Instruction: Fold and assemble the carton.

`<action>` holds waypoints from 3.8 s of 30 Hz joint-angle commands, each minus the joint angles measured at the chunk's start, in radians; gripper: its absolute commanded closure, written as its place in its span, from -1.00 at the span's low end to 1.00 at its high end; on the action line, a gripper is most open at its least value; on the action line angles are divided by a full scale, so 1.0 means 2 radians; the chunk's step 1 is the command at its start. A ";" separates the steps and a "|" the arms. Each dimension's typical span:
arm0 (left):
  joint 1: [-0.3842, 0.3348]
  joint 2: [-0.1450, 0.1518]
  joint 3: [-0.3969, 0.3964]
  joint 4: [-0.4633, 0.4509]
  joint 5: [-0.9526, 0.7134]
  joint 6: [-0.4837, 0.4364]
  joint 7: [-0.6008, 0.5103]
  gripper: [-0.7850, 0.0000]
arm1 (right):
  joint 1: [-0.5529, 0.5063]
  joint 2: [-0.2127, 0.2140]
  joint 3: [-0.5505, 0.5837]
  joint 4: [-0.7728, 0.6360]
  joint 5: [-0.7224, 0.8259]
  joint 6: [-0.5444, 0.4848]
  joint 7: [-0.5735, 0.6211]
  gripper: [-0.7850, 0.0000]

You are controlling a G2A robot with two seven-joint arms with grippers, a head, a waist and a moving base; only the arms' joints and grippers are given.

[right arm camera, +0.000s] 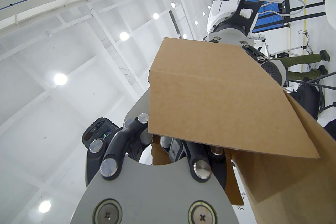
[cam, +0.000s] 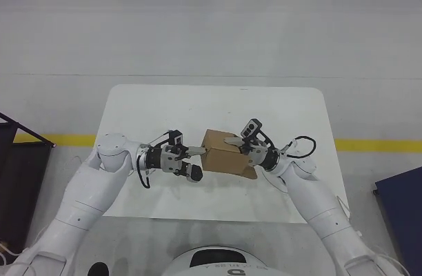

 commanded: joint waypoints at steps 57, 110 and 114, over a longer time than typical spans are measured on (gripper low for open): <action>0.038 0.009 -0.089 0.021 -0.149 -0.047 0.040 -1.00 | 0.123 0.063 -0.026 -0.155 -0.672 0.151 0.033 1.00; 0.038 0.009 -0.089 0.021 -0.149 -0.047 0.040 -1.00 | -0.123 0.091 0.105 -0.254 -0.636 -0.009 -0.068 -1.00; 0.038 0.009 -0.089 0.021 -0.149 -0.047 0.040 -1.00 | -0.108 0.082 0.071 -0.217 -0.599 -0.011 -0.115 -1.00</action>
